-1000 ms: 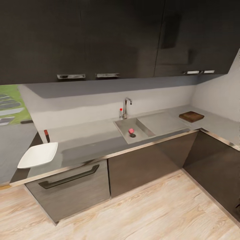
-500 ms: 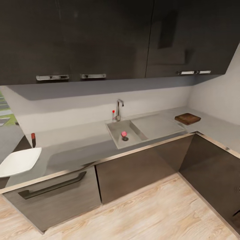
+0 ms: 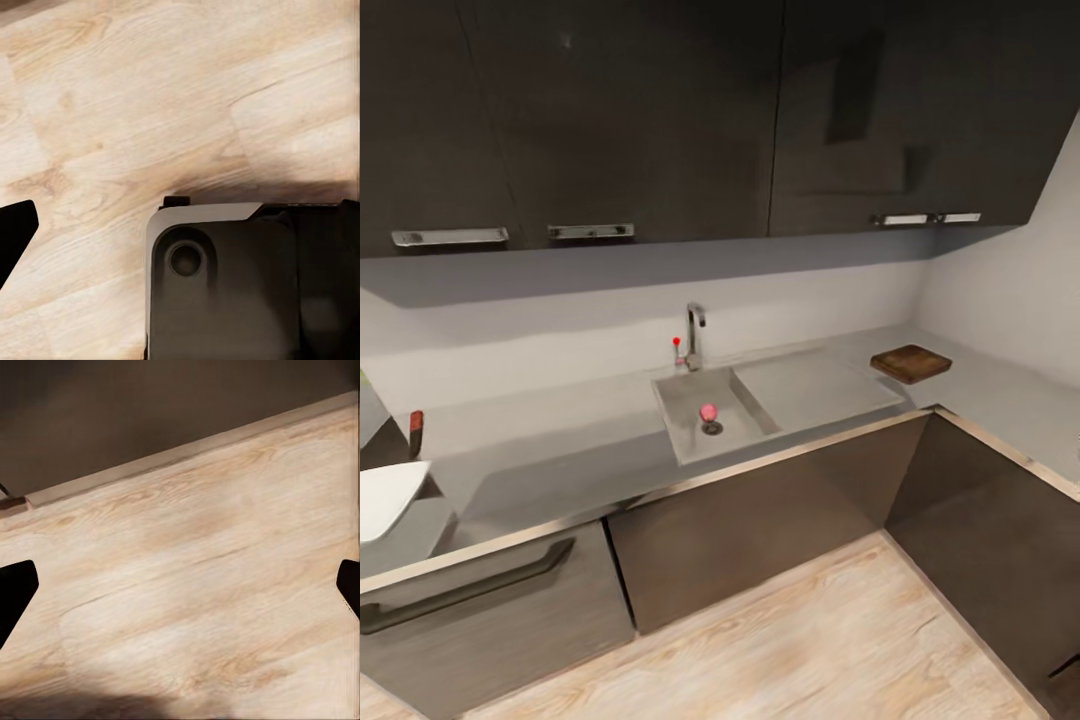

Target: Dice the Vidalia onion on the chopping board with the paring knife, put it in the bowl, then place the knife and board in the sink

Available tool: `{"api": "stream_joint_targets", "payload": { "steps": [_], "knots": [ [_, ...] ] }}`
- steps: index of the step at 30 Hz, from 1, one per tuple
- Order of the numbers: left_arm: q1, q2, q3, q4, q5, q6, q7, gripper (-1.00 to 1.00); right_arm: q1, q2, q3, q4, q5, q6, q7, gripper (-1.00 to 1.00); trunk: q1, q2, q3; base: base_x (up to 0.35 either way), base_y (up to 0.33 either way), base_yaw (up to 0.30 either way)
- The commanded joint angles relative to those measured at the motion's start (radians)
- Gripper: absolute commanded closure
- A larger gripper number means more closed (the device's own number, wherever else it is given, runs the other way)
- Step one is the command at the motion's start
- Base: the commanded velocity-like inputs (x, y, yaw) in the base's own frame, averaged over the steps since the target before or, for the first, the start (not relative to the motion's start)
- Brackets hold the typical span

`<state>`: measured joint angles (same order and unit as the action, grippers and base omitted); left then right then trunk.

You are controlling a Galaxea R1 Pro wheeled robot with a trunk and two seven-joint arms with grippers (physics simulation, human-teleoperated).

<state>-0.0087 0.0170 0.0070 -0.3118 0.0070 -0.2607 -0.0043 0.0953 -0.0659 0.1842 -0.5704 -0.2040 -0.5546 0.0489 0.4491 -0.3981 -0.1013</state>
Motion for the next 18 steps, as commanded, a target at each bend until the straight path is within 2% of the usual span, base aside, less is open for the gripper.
{"api": "stream_joint_targets", "payload": {
  "steps": [1,18],
  "knots": [
    [-0.001,0.000,0.001,0.000,0.001,-0.003,-0.001,-1.00,0.000,-0.001,0.004,0.003,-0.011,-0.003,0.005,-1.00,0.001,-0.002,-0.002,0.184,-0.258,0.000],
    [-0.001,0.001,0.001,0.000,0.001,-0.003,-0.001,-1.00,0.000,0.001,0.004,0.012,-0.011,-0.003,0.003,-1.00,0.001,-0.002,-0.002,0.162,-0.186,0.000]
  ]
}}
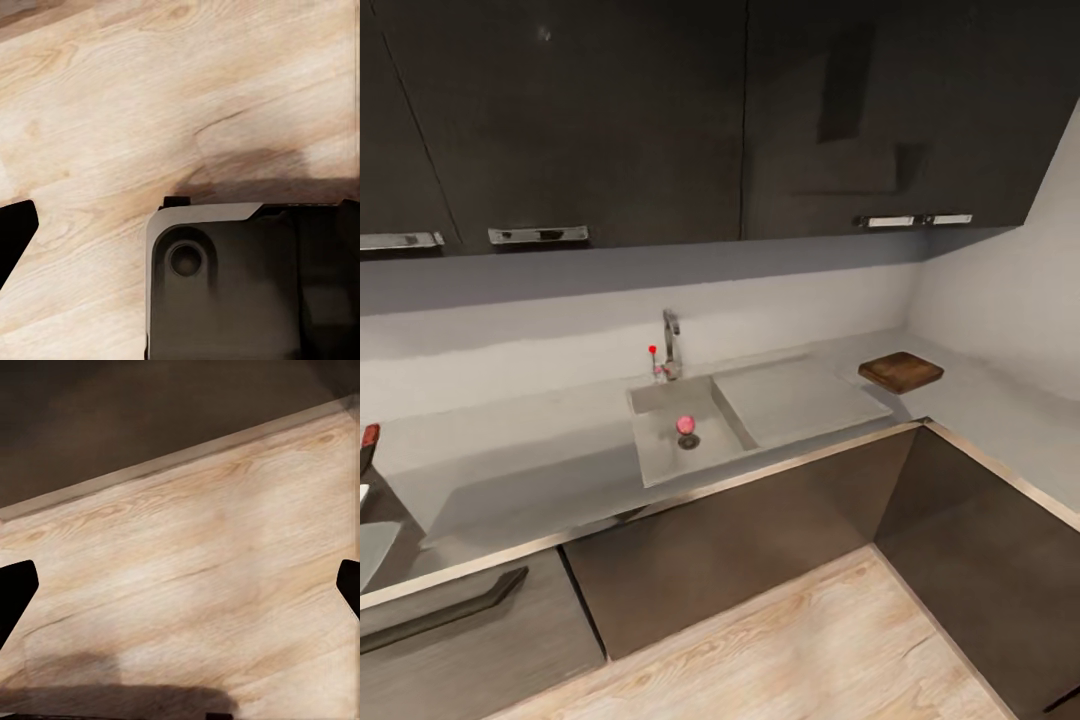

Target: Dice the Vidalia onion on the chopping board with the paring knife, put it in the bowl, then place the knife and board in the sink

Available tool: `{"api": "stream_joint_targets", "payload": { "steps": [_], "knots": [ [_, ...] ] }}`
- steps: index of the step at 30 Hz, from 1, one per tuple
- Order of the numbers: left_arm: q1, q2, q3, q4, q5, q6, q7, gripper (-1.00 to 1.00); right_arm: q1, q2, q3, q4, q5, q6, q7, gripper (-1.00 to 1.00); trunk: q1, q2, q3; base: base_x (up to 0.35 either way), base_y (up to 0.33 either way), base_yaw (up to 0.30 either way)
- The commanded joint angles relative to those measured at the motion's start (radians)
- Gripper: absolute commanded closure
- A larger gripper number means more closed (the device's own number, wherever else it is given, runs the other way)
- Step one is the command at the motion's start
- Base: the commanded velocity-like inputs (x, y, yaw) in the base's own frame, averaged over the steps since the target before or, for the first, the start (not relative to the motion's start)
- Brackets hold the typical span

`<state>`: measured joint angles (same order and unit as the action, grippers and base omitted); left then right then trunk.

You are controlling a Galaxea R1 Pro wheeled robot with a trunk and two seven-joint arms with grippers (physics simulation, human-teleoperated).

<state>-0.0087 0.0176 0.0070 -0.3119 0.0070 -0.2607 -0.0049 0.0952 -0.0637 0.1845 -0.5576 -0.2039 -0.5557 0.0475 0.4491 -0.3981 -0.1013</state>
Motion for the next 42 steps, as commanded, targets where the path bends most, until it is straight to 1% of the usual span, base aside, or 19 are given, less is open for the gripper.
{"api": "stream_joint_targets", "payload": {
  "steps": [1,6,26,42],
  "knots": [
    [-0.001,0.000,0.001,0.000,0.001,-0.003,0.000,-1.00,0.000,-0.001,0.004,-0.001,-0.011,-0.002,0.005,-1.00,0.001,-0.002,-0.002,0.216,-0.215,0.000],
    [-0.001,0.001,0.001,0.000,0.001,-0.003,0.000,-1.00,0.000,-0.001,0.004,-0.001,-0.011,-0.003,0.004,-1.00,0.001,-0.002,-0.002,0.142,-0.141,0.000],
    [-0.001,0.001,0.000,0.000,0.001,-0.003,0.000,-1.00,0.000,-0.001,0.004,-0.001,-0.011,-0.003,0.000,-1.00,0.001,-0.002,-0.002,0.008,-0.009,0.000],
    [-0.001,0.000,0.000,0.000,0.001,-0.003,0.000,-1.00,0.000,-0.001,0.004,-0.001,-0.011,-0.003,0.000,-1.00,0.001,-0.002,-0.002,0.160,-0.228,0.000]
  ]
}}
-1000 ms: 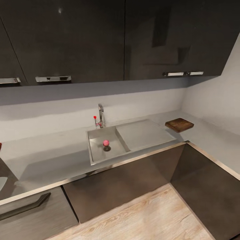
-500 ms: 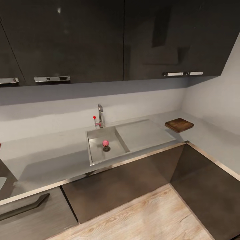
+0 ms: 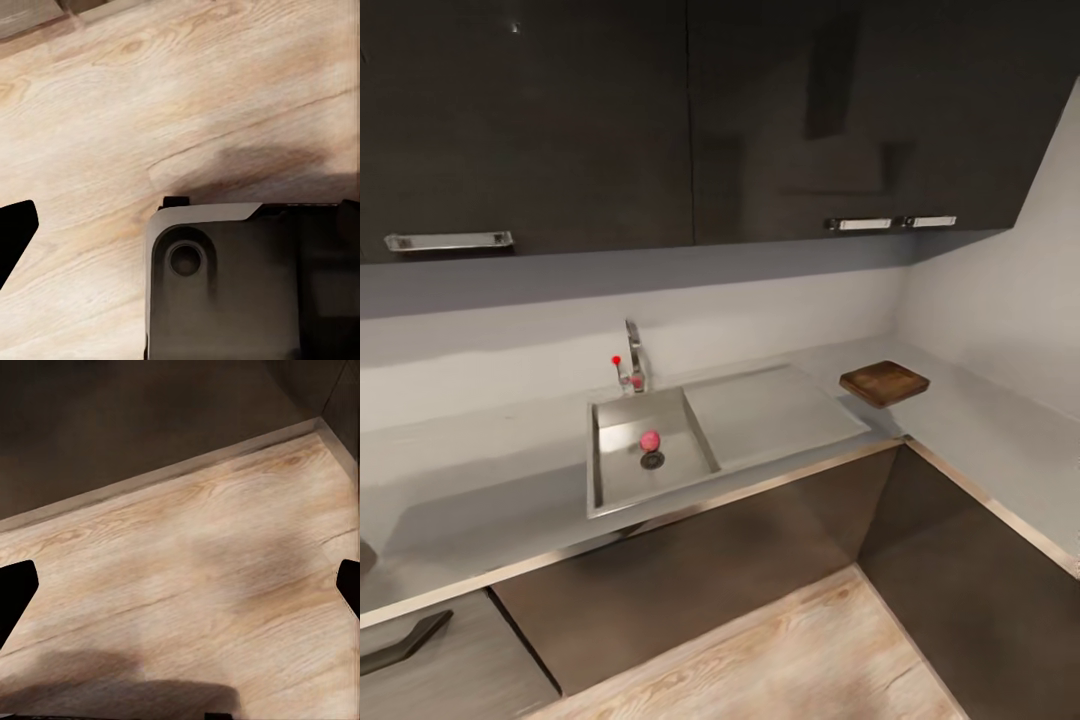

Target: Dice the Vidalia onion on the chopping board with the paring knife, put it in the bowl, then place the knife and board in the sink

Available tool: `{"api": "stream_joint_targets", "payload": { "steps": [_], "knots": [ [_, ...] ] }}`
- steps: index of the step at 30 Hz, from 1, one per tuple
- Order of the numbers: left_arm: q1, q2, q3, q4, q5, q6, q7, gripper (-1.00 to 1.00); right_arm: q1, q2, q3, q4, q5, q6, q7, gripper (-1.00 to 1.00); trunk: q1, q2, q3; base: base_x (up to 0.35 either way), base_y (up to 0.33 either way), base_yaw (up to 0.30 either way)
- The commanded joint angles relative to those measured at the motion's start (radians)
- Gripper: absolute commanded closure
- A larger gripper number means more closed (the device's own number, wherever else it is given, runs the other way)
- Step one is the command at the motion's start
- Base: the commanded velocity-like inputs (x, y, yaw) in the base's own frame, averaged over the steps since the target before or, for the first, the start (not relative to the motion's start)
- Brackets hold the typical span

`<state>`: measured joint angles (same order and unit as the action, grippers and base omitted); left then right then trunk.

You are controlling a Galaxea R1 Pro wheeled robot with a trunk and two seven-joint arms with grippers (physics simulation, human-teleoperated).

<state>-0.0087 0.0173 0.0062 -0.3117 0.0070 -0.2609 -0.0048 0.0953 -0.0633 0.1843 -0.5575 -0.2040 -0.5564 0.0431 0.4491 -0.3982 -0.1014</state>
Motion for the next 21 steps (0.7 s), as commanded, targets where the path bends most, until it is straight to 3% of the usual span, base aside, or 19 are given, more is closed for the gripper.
{"api": "stream_joint_targets", "payload": {
  "steps": [1,7,14,17,21],
  "knots": [
    [0.000,0.000,0.001,0.000,0.001,-0.003,-0.001,-1.00,0.000,-0.001,0.004,-0.001,-0.011,-0.002,0.004,-1.00,0.001,-0.002,-0.002,0.186,-0.257,0.000],
    [0.000,0.000,0.000,0.000,0.001,-0.003,-0.001,-1.00,0.000,-0.001,0.004,-0.001,-0.011,-0.003,0.004,-1.00,0.001,-0.002,-0.002,0.160,-0.224,0.000],
    [0.000,0.000,0.000,0.000,0.001,-0.003,-0.001,-1.00,0.000,-0.007,-0.003,-0.039,-0.015,0.000,-0.003,-1.00,0.001,-0.002,-0.002,0.030,-0.047,0.000],
    [0.000,0.000,0.000,0.000,0.001,-0.003,-0.001,-1.00,0.000,-0.019,-0.006,-0.240,-0.012,0.065,-0.082,-1.00,0.001,-0.002,-0.002,0.002,-0.004,0.000],
    [0.000,0.000,0.000,0.002,0.001,-0.003,-0.001,-1.00,0.000,-0.059,-0.010,-0.570,-0.010,0.363,-0.240,-1.00,0.001,-0.002,-0.002,0.000,0.000,0.000]
  ]
}}
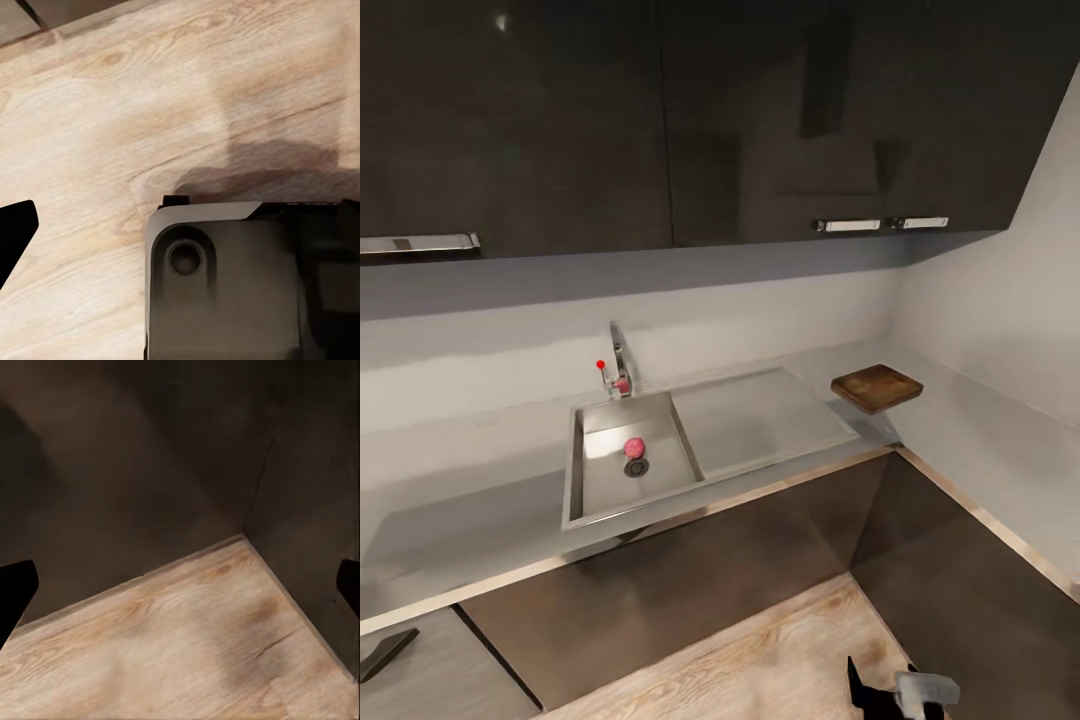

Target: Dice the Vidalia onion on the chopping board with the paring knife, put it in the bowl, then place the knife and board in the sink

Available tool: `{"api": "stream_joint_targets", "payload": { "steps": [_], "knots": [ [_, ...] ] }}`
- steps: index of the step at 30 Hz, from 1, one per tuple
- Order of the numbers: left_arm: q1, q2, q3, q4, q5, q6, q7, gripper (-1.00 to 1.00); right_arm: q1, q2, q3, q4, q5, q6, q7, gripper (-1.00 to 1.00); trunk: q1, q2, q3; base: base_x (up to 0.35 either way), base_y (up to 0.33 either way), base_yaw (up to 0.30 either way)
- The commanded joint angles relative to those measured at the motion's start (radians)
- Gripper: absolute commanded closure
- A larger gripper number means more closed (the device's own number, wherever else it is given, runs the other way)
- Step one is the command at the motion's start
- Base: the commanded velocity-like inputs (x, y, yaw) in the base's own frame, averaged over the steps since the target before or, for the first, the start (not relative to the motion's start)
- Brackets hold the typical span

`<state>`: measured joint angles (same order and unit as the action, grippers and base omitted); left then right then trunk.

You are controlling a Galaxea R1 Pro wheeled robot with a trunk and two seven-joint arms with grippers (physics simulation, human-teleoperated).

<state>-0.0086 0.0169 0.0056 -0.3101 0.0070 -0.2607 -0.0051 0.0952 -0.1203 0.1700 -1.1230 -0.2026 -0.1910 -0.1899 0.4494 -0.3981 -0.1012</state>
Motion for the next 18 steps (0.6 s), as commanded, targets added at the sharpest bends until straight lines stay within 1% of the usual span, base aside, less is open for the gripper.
{"api": "stream_joint_targets", "payload": {
  "steps": [1,2,3,4,5,6,8,9,10,13,14,16,18],
  "knots": [
    [-0.001,0.000,0.001,0.002,0.001,-0.003,-0.001,-1.00,0.000,-0.016,-0.001,-0.119,-0.011,0.098,-0.036,-1.00,0.001,-0.002,-0.002,0.000,0.000,0.000],
    [-0.001,0.000,0.001,0.002,0.001,-0.003,-0.001,-1.00,-0.001,-0.019,-0.005,-0.153,-0.011,0.129,-0.042,-1.00,0.001,-0.002,-0.002,0.000,0.000,0.000],
    [-0.001,0.000,0.001,0.003,0.001,-0.003,-0.001,-1.00,-0.001,-0.026,-0.018,-0.216,-0.011,0.184,-0.052,-1.00,0.001,-0.002,-0.002,0.000,0.000,0.000],
    [-0.001,0.000,0.001,0.004,0.001,-0.003,-0.001,-1.00,-0.001,-0.030,-0.037,-0.269,-0.011,0.232,-0.060,-1.00,0.001,-0.002,-0.002,0.000,0.000,0.000],
    [-0.001,0.000,0.001,0.004,0.001,-0.003,-0.001,-1.00,-0.003,-0.034,-0.069,-0.340,-0.011,0.295,-0.067,-1.00,0.001,-0.002,-0.002,0.000,0.000,0.000],
    [-0.001,-0.001,0.000,0.004,0.001,-0.003,0.000,-1.00,-0.008,-0.035,-0.087,-0.383,-0.010,0.332,-0.071,-1.00,0.001,-0.002,-0.002,0.000,0.000,0.000],
    [-0.001,-0.001,0.000,0.008,0.000,-0.003,-0.001,-1.00,-0.037,-0.038,-0.110,-0.445,-0.009,0.404,-0.074,-1.00,0.001,-0.002,-0.002,0.000,0.000,0.000],
    [-0.001,-0.001,-0.001,0.009,-0.001,-0.003,-0.001,-1.00,-0.047,-0.039,-0.114,-0.455,-0.009,0.421,-0.075,-1.00,0.001,-0.002,-0.002,0.000,0.000,0.000],
    [-0.001,-0.002,-0.001,0.011,-0.001,-0.003,-0.001,-1.00,-0.070,-0.044,-0.119,-0.468,-0.008,0.454,-0.077,-1.00,0.001,-0.002,-0.002,0.000,0.000,0.000],
    [-0.001,-0.003,-0.001,0.014,-0.002,-0.003,-0.001,-1.00,-0.138,-0.070,-0.126,-0.487,-0.008,0.535,-0.094,-1.00,0.001,-0.002,-0.002,0.000,0.000,0.000],
    [-0.001,-0.003,-0.001,0.015,-0.002,-0.003,-0.001,-1.00,-0.148,-0.074,-0.127,-0.488,-0.008,0.544,-0.097,-1.00,0.001,-0.002,-0.002,0.000,0.000,0.000],
    [-0.001,-0.003,-0.001,0.016,-0.002,-0.003,-0.001,-1.00,-0.191,-0.083,-0.128,-0.492,-0.008,0.576,-0.106,-1.00,0.001,-0.002,-0.002,0.000,0.000,0.000],
    [-0.001,-0.003,-0.001,0.017,-0.002,-0.004,-0.001,-1.00,-0.222,-0.086,-0.128,-0.493,-0.008,0.604,-0.109,-1.00,0.001,-0.002,-0.002,0.000,0.000,0.000]
  ]
}}
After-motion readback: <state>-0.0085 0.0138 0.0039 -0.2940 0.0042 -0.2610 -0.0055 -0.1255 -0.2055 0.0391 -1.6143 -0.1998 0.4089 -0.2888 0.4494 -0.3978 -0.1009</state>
